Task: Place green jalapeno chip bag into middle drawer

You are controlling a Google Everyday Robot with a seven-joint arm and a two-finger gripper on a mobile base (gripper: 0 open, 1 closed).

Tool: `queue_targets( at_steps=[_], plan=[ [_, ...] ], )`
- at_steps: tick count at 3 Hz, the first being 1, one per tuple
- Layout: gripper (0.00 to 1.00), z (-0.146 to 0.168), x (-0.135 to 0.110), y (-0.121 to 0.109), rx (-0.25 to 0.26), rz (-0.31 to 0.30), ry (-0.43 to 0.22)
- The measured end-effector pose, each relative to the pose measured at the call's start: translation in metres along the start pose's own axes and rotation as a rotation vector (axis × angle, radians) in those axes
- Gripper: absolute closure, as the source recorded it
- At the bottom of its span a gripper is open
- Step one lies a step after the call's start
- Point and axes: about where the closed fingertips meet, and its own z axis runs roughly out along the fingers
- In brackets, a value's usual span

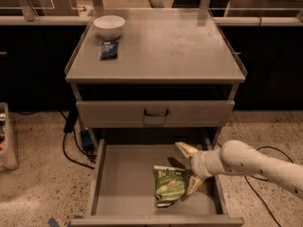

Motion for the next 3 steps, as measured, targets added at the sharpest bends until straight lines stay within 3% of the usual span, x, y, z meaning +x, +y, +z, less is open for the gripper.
queue_targets(
  at_steps=[1, 2, 3],
  plan=[
    [0.00, -0.051, -0.004, -0.008, 0.063, 0.002, 0.084],
    [0.00, -0.113, -0.004, 0.002, 0.140, 0.043, 0.203],
    [0.00, -0.133, -0.007, 0.001, 0.159, 0.038, 0.240]
  ],
)
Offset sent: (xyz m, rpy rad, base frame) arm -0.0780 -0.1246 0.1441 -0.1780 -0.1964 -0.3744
